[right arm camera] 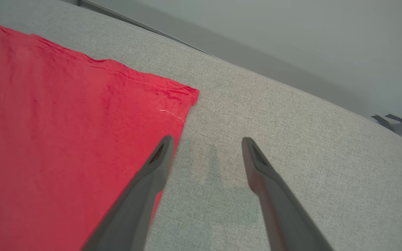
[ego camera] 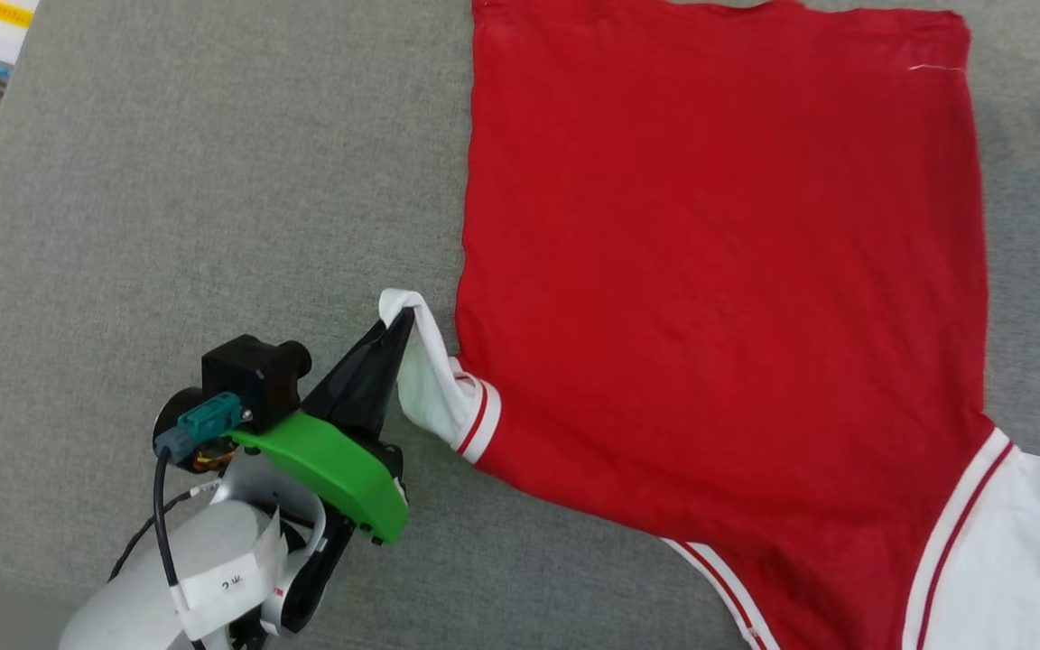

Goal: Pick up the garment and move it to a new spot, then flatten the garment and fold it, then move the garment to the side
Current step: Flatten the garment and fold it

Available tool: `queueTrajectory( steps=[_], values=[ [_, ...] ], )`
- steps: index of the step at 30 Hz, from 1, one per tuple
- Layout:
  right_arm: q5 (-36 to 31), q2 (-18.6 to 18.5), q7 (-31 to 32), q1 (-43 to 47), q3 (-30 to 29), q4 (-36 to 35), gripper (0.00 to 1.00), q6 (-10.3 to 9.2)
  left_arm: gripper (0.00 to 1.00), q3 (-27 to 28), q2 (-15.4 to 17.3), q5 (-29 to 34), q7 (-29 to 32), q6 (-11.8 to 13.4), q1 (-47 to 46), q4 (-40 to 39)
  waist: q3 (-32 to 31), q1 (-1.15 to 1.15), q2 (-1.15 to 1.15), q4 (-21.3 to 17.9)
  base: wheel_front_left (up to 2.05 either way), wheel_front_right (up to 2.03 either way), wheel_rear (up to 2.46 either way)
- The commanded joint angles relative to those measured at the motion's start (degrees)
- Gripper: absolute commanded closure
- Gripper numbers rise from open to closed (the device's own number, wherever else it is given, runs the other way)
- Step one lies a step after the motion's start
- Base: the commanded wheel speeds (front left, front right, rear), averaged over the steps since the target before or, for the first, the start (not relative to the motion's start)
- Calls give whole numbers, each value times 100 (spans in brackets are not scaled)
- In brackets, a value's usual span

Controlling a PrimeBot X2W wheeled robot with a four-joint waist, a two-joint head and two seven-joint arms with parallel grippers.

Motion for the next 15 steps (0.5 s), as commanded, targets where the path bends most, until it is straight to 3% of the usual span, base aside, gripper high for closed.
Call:
queueTrajectory(
  steps=[1, 8, 15],
  values=[
    [-136, 99, 143, -290, 77, 206, 0, -5, 100, 5, -63, 69, -69, -31, -166, -10, 725, 0, 0, 529, 0, 0, 0],
    [-637, 319, 267, -958, 332, 1027, 0, -5, 100, -36, -275, 178, -208, -138, -428, 35, 1155, 0, 0, 763, 0, 0, 0],
    [-450, 317, 461, -575, 839, 1505, 0, -5, 100, -14, -410, 132, -334, -264, -508, 322, 1208, 0, 0, 790, 0, 0, 0]
  ],
)
